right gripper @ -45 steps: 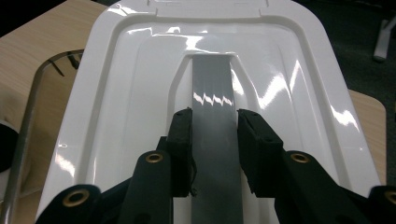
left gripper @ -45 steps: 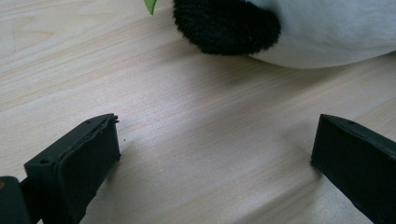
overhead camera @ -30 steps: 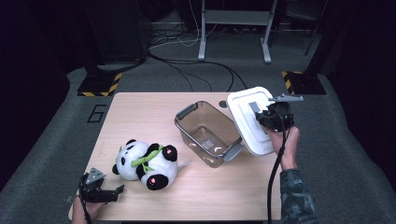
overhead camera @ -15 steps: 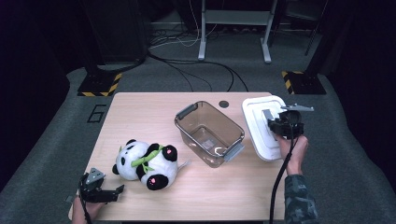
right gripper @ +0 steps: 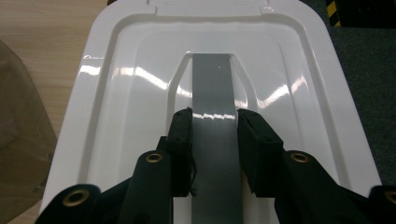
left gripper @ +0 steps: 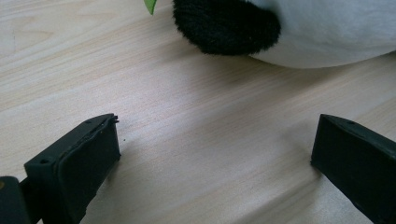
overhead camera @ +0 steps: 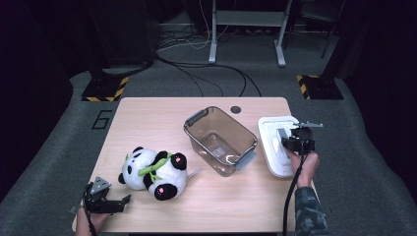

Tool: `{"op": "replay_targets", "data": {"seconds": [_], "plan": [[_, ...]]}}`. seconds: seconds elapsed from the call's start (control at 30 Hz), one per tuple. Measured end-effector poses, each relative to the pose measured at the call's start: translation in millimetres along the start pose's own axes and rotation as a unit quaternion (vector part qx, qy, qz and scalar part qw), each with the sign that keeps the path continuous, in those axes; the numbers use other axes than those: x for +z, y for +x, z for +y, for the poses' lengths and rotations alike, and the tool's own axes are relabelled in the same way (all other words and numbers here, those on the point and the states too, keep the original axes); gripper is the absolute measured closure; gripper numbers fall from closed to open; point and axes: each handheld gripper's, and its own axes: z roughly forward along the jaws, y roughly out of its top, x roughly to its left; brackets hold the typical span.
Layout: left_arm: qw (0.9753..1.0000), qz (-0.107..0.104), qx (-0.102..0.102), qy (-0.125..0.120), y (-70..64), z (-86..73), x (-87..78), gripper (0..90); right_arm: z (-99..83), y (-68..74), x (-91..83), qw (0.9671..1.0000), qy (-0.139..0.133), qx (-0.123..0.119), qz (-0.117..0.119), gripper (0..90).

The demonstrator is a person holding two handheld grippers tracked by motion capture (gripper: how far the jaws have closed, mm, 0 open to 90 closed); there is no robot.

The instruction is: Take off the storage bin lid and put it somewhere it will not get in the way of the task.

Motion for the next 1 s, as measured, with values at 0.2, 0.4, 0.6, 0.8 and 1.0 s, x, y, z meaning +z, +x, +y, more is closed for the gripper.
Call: {"op": "replay_targets", "data": {"seconds": [0.2, 0.4, 0.6, 0.8, 1.0], "plan": [[1.0000, 0.000, 0.000, 0.000, 0.0, 0.1, 0.0, 0.4, -11.3, -0.9, 24.0, 0.9997, 0.022, 0.006, -0.011, 67.0], [1.0000, 0.000, 0.000, 0.000, 0.0, 0.0, 0.1, 0.4, -16.6, 1.5, 44.7, 0.9992, 0.032, 0.010, -0.020, 66.9], [1.0000, 0.000, 0.000, 0.000, -0.1, 0.0, 0.0, 0.4, -14.0, 5.6, 58.2, 0.9988, 0.039, 0.009, -0.029, 66.8], [1.0000, 0.000, 0.000, 0.000, 0.0, 0.1, -0.1, 0.4, -13.6, 8.1, 67.5, 0.9983, 0.047, -0.002, -0.034, 66.7], [1.0000, -0.001, -0.001, 0.001, -0.1, 0.0, -0.2, 0.4, -14.9, 7.3, 70.2, 0.9985, 0.049, 0.006, -0.025, 57.5]]}}
